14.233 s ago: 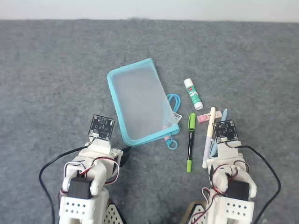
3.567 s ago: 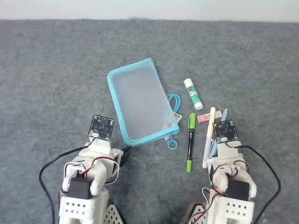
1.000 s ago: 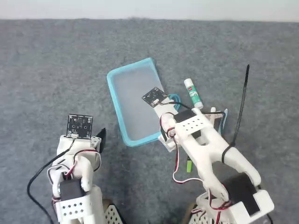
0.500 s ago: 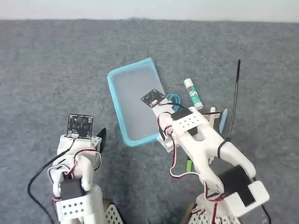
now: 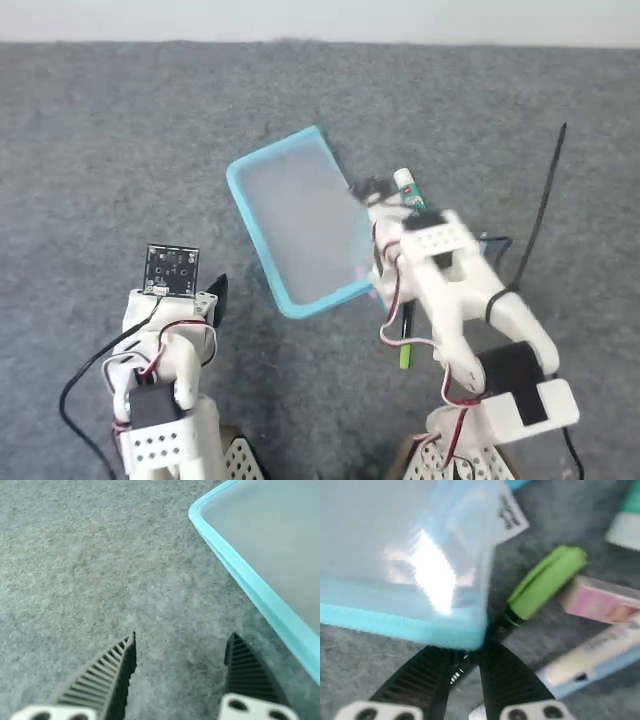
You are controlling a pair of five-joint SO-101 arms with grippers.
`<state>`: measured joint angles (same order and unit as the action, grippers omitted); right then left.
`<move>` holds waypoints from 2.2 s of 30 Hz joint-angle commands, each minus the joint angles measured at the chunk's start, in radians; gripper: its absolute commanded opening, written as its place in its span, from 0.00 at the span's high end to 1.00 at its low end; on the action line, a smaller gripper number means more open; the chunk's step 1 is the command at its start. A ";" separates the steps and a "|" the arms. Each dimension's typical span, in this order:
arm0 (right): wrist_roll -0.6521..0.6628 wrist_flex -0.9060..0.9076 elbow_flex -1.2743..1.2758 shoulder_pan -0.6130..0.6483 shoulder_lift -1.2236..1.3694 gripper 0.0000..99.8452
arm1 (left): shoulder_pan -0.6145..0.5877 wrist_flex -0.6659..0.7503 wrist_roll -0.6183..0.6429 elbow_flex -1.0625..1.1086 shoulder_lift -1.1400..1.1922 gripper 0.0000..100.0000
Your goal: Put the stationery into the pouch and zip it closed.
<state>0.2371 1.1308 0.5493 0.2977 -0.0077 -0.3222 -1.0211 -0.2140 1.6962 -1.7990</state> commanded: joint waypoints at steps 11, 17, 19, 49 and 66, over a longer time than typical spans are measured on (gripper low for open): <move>-0.051 0.479 -0.776 -0.027 0.002 0.99 | 0.000 0.032 0.006 -0.012 -0.020 0.73; 0.008 0.499 -0.787 -0.024 -0.008 0.99 | 0.000 0.032 0.006 -0.012 -0.020 0.73; 0.023 0.556 -0.839 0.007 -0.001 0.99 | 0.000 0.032 0.006 -0.012 -0.020 0.73; 0.018 0.602 -1.085 0.166 0.415 0.78 | -0.003 0.028 0.006 -0.012 -0.020 0.73; 0.026 0.039 -0.035 0.188 -0.318 0.78 | 0.000 0.028 0.006 -0.012 -0.020 0.73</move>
<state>0.2601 1.3472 0.3023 0.4741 -0.2148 -0.3222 -1.0211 -0.2140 1.6962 -1.7990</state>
